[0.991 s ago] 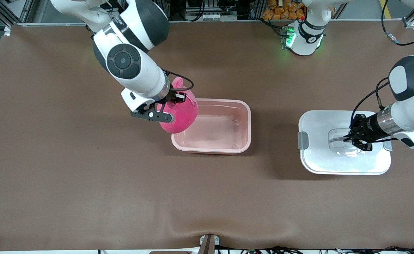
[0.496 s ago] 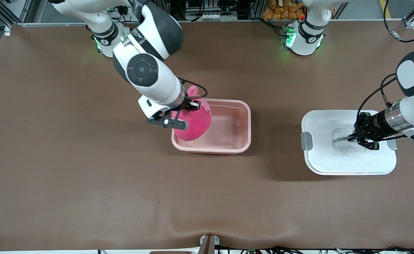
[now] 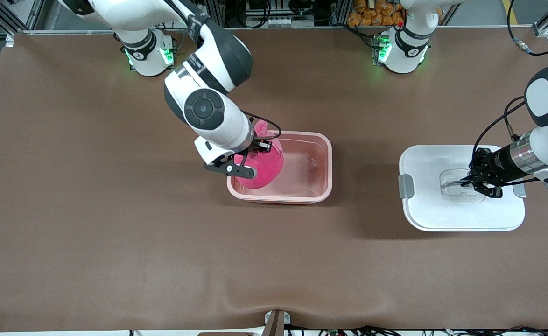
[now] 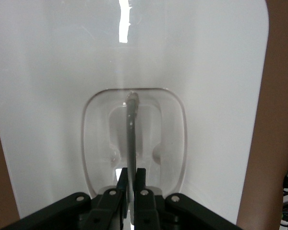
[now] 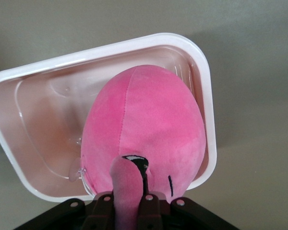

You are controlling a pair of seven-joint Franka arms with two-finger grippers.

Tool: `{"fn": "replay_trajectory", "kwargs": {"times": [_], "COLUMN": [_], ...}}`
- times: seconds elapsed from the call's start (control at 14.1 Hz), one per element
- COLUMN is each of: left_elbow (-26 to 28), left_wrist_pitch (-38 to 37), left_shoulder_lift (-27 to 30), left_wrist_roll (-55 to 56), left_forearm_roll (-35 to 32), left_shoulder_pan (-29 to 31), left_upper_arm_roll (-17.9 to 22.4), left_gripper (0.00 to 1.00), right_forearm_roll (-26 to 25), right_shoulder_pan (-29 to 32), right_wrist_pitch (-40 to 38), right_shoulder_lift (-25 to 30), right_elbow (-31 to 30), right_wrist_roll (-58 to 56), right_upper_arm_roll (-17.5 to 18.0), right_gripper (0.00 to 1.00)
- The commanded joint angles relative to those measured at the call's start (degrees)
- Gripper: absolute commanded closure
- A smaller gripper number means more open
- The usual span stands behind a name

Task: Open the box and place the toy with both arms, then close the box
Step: 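Lower the pink toy into the box with the right gripper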

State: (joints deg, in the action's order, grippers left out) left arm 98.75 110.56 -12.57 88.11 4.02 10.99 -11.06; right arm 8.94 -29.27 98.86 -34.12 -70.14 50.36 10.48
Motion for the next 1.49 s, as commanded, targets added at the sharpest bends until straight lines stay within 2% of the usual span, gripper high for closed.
{"fn": "replay_trajectory", "kwargs": {"times": [0.0, 0.85, 1.2, 1.42], "left_elbow": [0.65, 0.65, 0.65, 0.65], "left_wrist_pitch": [-0.87, -3.95, -4.3, -5.09], "left_shoulder_lift": [2.46, 3.61, 4.31, 4.66], "left_wrist_roll": [0.31, 0.13, 0.31, 0.13], "left_forearm_roll": [2.03, 3.7, 3.89, 3.89], "left_shoulder_pan": [0.61, 0.43, 0.52, 0.52], "left_upper_arm_roll": [-0.36, -0.45, -0.54, -0.45], "left_gripper": [1.0, 1.0, 1.0, 1.0], "right_forearm_roll": [0.55, -1.47, -2.96, -3.23], "right_shoulder_pan": [-0.88, -2.46, -3.51, -3.96], "right_wrist_pitch": [-0.34, 1.77, 10.19, 11.43], "right_shoulder_lift": [-1.83, -6.57, -8.24, -9.12], "right_elbow": [2.37, 0.88, -1.32, -1.32], "right_wrist_roll": [1.41, 1.58, 1.58, 1.76], "right_upper_arm_roll": [-0.46, -0.46, -0.46, -0.46], "right_gripper": [1.0, 1.0, 1.0, 1.0]}}
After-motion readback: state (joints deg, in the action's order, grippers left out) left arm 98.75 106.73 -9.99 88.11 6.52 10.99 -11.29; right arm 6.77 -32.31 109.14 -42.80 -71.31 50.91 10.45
